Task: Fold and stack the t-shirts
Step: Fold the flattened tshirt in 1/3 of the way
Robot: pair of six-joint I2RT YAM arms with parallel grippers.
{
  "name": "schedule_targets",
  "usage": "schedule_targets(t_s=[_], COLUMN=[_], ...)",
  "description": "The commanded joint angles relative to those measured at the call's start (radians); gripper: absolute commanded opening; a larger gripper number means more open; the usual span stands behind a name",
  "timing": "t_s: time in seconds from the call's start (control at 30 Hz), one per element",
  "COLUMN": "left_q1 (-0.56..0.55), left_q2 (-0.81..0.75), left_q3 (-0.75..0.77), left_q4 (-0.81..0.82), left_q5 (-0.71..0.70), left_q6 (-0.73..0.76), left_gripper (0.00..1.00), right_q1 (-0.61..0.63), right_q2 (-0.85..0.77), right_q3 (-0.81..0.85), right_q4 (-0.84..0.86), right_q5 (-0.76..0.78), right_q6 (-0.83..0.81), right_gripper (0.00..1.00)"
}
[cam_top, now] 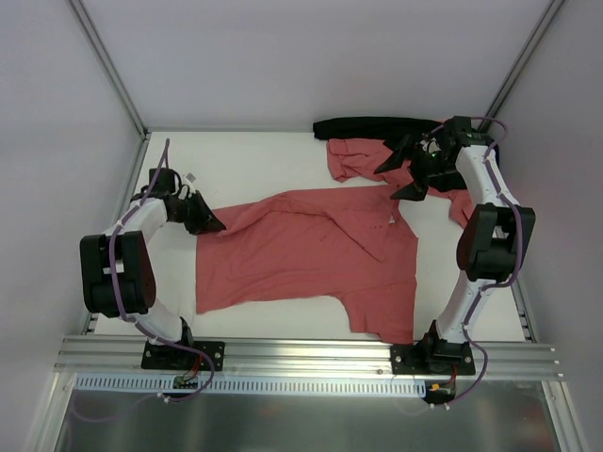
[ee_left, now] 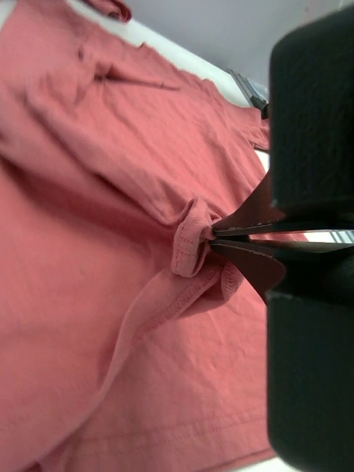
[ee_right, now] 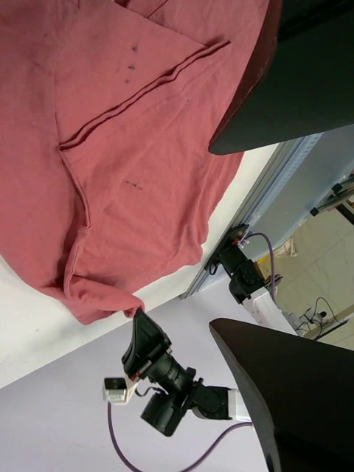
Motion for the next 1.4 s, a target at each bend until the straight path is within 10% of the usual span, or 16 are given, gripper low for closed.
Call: schedule_targets(t_s=[0.0,0.57,1.07,1.17,1.2,1.37], left_q1=[-0.007,-0.007,-0.007,-0.016,-0.019,-0.021], left_q2=[0.047,-0.031,-0.141,-0.181,-0.2,-0.29], left_q3=[0.01,0.054,0.076,0.01,-0.007,-0.062], left_q4=[-0.125,-0.191,-0.098,-0.079,-0.072,-0.065], left_q5=[-0.084,-0.471,-0.307,-0.227,-0.223,-0.235], left_q6=[0.028,0.087,0.033,0.045,0.042,0.044], left_gripper=[0.0,0.0,0.0,0.39,0.96,0.99], right_q1=[0.008,0.008,0.017,0.017,0.017,0.017], right_q2=[0.004,0.022,0.039,0.045,0.048,0.064], right_q3=[0.049,0.06,0.064,0.069,0.072,0.095], right_q4=[-0.014,-0.006,0.0,0.0,0.002,0.009], right_q5=[-0.032,-0.048,-0.057,-0.055,-0.057,-0.057], right_q6=[0.017,0.023,0.026,0.028,0.029,0.036], right_gripper=[0.99,0.99,0.99,0.99,0.99,1.0])
